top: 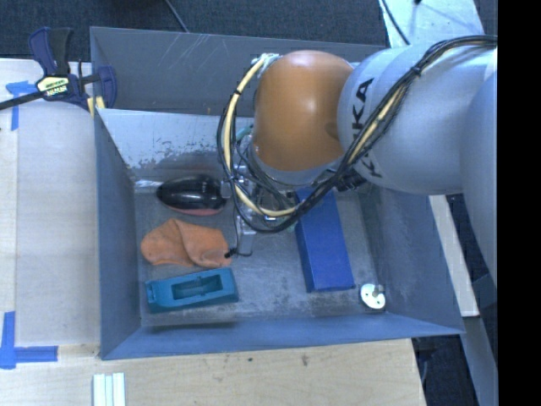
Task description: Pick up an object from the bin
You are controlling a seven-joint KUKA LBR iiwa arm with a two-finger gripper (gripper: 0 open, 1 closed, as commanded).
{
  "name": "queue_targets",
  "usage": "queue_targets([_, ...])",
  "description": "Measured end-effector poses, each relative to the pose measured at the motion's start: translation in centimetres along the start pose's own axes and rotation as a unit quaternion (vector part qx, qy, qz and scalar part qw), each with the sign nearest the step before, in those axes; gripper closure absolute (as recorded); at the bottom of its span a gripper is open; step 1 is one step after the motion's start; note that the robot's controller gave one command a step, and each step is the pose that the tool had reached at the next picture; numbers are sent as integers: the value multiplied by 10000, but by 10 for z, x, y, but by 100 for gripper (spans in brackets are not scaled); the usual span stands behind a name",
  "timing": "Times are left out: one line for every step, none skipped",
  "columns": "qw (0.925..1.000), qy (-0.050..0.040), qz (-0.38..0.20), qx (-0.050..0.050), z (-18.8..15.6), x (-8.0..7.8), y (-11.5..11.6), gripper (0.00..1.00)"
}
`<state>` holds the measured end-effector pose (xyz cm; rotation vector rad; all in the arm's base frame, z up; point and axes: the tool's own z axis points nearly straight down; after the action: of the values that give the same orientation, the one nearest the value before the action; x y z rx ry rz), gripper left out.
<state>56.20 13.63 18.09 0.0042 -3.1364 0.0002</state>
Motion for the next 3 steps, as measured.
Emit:
queue_targets([10000, -40, 13, -6, -5, -2, -1, 0])
queue_targets([9994, -71, -333, -6, 32, -1, 5, 0])
queue_targets([9998, -27, -182, 0, 68, 2, 9, 0])
